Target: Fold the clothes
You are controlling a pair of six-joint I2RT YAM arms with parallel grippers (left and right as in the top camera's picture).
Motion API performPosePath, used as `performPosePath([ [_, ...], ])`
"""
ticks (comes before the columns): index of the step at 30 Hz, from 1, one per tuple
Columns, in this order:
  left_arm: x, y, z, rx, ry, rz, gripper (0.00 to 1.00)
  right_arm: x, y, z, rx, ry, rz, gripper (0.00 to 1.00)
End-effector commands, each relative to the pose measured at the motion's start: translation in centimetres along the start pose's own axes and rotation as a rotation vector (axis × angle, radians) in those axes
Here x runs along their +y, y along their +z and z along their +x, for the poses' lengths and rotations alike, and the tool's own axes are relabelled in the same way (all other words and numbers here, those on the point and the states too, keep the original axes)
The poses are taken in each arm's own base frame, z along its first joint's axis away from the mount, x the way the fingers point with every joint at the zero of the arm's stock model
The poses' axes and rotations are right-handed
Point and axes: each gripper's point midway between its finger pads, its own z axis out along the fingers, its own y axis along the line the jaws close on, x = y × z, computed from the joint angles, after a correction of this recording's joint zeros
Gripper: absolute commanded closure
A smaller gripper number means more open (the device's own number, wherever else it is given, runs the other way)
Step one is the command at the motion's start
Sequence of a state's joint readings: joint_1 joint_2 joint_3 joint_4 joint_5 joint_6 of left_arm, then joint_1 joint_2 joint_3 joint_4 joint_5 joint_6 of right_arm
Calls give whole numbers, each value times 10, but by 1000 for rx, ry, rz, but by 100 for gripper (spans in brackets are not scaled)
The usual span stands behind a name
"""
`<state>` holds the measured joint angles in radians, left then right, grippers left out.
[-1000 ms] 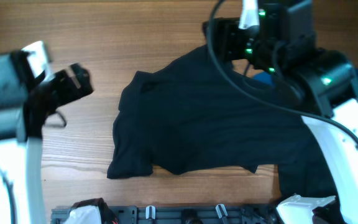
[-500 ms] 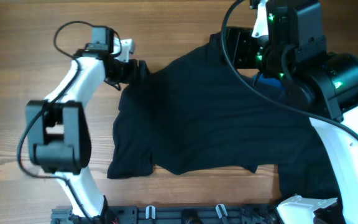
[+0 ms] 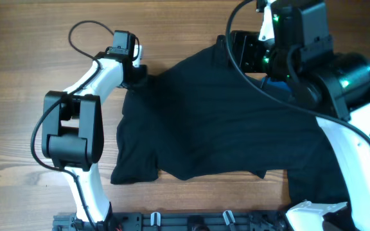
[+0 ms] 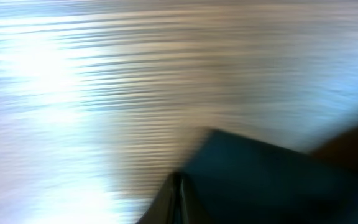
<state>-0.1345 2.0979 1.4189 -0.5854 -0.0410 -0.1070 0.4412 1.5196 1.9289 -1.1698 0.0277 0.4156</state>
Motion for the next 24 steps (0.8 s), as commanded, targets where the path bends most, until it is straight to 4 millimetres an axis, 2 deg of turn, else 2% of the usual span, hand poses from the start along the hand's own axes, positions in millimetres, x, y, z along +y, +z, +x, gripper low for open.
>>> performPosePath([
  [1, 141, -21, 0, -42, -324, -423, 96, -13, 31, 6, 59, 12, 90, 23],
  [3, 185, -36, 2, -60, -441, -451, 96, -17, 48, 13, 108, 9, 112, 23],
  [5, 220, -48, 9, -69, -539, -458, 96, -21, 63, 18, 141, 15, 130, 23],
  [6, 232, -51, 10, -75, -588, -406, 96, -24, 70, 21, 159, 32, 143, 23],
  [8, 234, -54, 8, -85, -623, -234, 96, -29, 82, 24, 183, 39, 160, 24],
  [9, 226, -55, 3, -90, -598, -128, 96, -30, 84, 25, 189, 41, 161, 24],
  [11, 195, -59, -8, -108, -478, 120, 91, -31, 87, 26, 193, 44, 165, 23],
  [14, 150, -68, -14, -116, -348, 350, 69, -31, 87, 25, 192, 43, 164, 22],
  [16, 117, -73, -17, -114, -261, 458, 47, -31, 87, 26, 194, 44, 166, 21],
  [17, 101, -74, -18, -110, -211, 486, 34, -32, 87, 26, 195, 45, 167, 21],
  [19, 67, -73, -19, -104, -85, 506, 20, -32, 86, 27, 199, 45, 169, 21],
  [20, 49, -70, -19, -104, -7, 494, 18, -33, 86, 27, 201, 45, 170, 20],
  [24, 18, -55, -28, -126, 145, 345, 8, -33, 86, 29, 208, 45, 172, 20],
])
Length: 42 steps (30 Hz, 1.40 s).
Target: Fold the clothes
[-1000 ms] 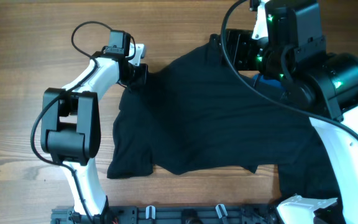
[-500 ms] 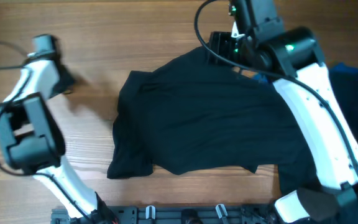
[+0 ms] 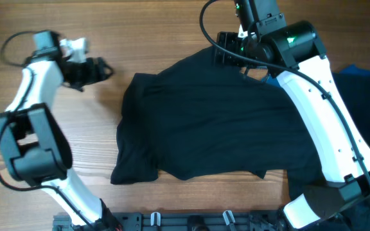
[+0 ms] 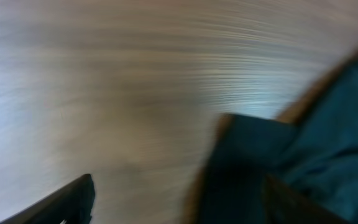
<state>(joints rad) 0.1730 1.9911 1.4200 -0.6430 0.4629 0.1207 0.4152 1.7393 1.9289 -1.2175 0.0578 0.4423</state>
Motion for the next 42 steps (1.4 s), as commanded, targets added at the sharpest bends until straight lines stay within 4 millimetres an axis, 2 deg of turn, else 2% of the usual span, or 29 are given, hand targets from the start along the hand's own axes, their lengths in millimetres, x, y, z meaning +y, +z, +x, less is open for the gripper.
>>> performPosePath([
  [1, -38, 23, -8, -9, 240, -94, 6, -4, -3, -4, -15, 13, 18, 20],
  [3, -48, 37, -11, -19, 302, -153, 3, -4, -3, -3, -12, 13, 19, 20],
  [6, -68, 61, -3, 1, 357, -142, 3, -5, -3, -2, -7, 13, 21, 20],
  [8, -74, 73, 2, 16, 372, -134, 5, -5, -3, -1, -6, 13, 23, 19],
  [12, -86, 95, 14, 48, 404, -116, 15, -5, -3, -1, -5, 12, 23, 19],
  [15, -89, 106, 29, 95, 412, -110, 30, -5, -3, -1, -4, 12, 23, 19],
  [18, -94, 114, 39, 127, 420, -108, 64, -6, -3, 0, -1, 12, 25, 19],
  [20, -93, 113, 45, 150, 418, -117, 96, -6, -3, 0, -1, 12, 25, 19],
  [21, -89, 113, 46, 157, 412, -138, 96, -6, -3, 0, -1, 11, 25, 19],
  [24, -50, 100, 31, 106, 272, -344, 96, -6, -3, 0, -2, 12, 25, 19],
  [27, -16, 71, 3, 15, 118, -442, 96, -6, -3, 0, -1, 11, 25, 19],
  [30, 23, 31, -28, -78, -43, -476, 96, -6, -3, -1, -3, 11, 28, 19],
  [31, 46, 9, -41, -130, -115, -496, 96, -7, -3, -1, -4, 11, 32, 19],
  [33, 77, -19, -53, -187, -192, -521, 96, -8, -3, -2, -8, 11, 39, 19],
  [35, 105, -42, -59, -227, -256, -521, 96, -12, -3, -3, -18, 9, 60, 19],
  [37, 123, -57, -61, -252, -304, -484, 96, -15, -2, -4, -21, -9, 78, 19],
  [40, 141, -69, -57, -261, -351, -466, 96, -22, 6, -3, -13, -20, 118, 19],
  [42, 145, -75, -55, -263, -369, -447, 96, -29, 15, -1, 9, -11, 136, 19],
])
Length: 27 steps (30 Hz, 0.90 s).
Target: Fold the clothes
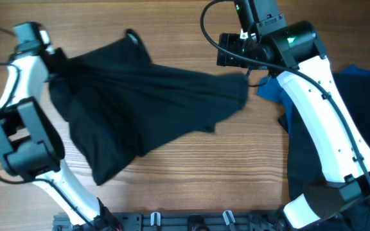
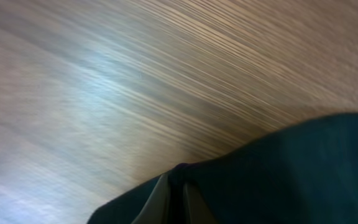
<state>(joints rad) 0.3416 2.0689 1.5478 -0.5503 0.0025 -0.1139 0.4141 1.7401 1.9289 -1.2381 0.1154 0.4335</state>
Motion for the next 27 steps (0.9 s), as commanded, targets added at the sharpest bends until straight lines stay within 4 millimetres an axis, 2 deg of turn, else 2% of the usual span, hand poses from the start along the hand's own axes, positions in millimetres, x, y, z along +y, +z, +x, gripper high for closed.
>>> performPosePath([
  [1, 0, -24, -16, -32, -48, 74, 89, -20, 25, 0, 34, 5, 88, 19],
  [2, 4, -30, -18, -37, -50, 71, 69, -25, 36, 0, 53, 12, 103, 19],
  [3, 5, -37, -20, -45, -37, 72, 63, -28, 45, 0, 69, 19, 110, 19],
  [4, 5, -46, -23, -58, -25, 73, 49, -30, 55, 0, 83, 26, 114, 19],
  [7, 3, -83, -31, -103, -3, 80, 34, -41, 91, 1, 133, 44, 146, 25],
  [9, -5, -116, -32, -128, 2, 117, 32, -49, 119, 8, 187, 55, 166, 27],
  [11, -20, -147, -25, -124, 13, 193, 30, -58, 147, 18, 251, 59, 172, 27],
  [14, -32, -175, -2, -72, 28, 232, 29, -68, 179, 30, 326, 50, 156, 26],
  [15, -37, -180, 7, -42, 34, 240, 30, -70, 188, 33, 347, 44, 138, 26],
  [17, -45, -186, 33, 50, 46, 255, 44, -66, 206, 36, 370, 18, 67, 26],
  [18, -50, -188, 52, 125, 51, 263, 48, -65, 215, 37, 374, 12, 40, 27],
  [20, -54, -190, 73, 209, 61, 259, 51, -64, 226, 35, 366, 11, 25, 27],
  [23, -60, -195, 102, 323, 83, 248, 53, -64, 247, 35, 353, 17, 19, 27],
  [27, -58, -200, 122, 399, 104, 209, 52, -58, 273, 42, 360, 26, -15, 27],
])
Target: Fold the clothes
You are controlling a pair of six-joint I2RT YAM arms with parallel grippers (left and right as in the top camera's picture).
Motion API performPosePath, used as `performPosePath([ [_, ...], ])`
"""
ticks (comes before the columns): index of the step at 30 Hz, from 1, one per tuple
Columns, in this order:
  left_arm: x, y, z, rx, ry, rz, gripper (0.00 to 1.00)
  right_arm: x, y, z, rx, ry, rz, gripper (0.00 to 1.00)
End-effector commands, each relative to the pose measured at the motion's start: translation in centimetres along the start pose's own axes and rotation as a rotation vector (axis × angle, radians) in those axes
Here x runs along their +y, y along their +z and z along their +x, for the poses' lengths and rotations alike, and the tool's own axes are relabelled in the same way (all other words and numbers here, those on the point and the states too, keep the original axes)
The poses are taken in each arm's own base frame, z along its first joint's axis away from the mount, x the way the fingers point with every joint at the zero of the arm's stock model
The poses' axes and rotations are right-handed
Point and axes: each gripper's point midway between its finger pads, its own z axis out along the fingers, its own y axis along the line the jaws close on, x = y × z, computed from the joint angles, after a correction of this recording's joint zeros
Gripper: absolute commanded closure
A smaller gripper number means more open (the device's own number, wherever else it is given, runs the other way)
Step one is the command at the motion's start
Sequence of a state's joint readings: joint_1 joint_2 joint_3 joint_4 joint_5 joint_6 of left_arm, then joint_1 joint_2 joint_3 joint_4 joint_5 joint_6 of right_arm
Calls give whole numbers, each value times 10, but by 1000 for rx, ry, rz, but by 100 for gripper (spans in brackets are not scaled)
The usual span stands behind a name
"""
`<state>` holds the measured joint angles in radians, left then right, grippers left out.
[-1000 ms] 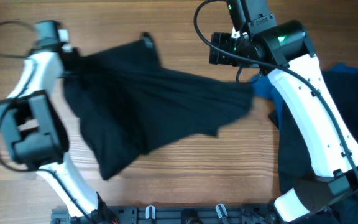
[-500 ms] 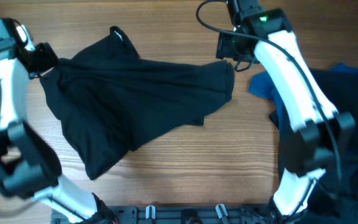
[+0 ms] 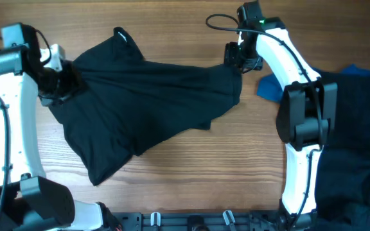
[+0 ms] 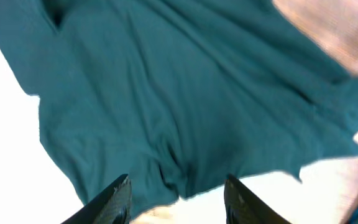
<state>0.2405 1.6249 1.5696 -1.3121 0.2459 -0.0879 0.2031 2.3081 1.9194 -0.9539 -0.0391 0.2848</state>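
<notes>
A black T-shirt (image 3: pixel 146 96) lies spread and wrinkled over the left and middle of the wooden table (image 3: pixel 198 186). My left gripper (image 3: pixel 68 82) is at its left edge. In the left wrist view the shirt (image 4: pixel 185 93) looks teal and fills the frame. There my left gripper (image 4: pixel 178 200) is open just above the cloth edge, its fingers (image 4: pixel 114 199) wide apart. My right gripper (image 3: pixel 232 58) sits at the shirt's upper right corner. The overhead view does not show how its fingers stand.
A small blue cloth (image 3: pixel 268 86) lies just right of the shirt's right corner. A pile of dark clothes (image 3: pixel 358 135) covers the right side of the table. Bare wood shows along the front and the far left.
My left gripper was shut on the shirt's left edge and is now open over it. The right arm has changed posture, its gripper still by the shirt's right corner. The shirt has hardly shifted.
First the shirt lay at the middle and right, my left gripper shut on its upper left corner. Then the left gripper stood open off to the left. Later the shirt was spread toward the left with the left gripper shut on it, and now that gripper is open.
</notes>
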Motion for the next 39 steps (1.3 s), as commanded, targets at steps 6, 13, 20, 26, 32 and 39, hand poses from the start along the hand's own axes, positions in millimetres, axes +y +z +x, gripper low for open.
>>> performPosePath([
  [6, 7, 11, 31, 129, -8, -55, 53, 23, 37, 16, 85, -51, -126, 43],
  [13, 21, 55, 55, 198, -80, -72, 55, 27, 37, 5, 39, -52, -142, 81],
  [20, 34, 104, 92, 273, -96, -89, 55, 16, -33, -92, -292, 8, -205, 96],
  [26, 44, 130, 120, 313, -101, -99, 54, -23, -138, -175, -654, 70, -247, 48],
  [32, 45, 134, 121, 310, -99, -98, 52, -44, -125, -126, -430, 113, -224, 18],
  [39, 45, 135, 116, 290, -94, -94, 50, -25, -86, 5, 110, 130, -196, 35],
])
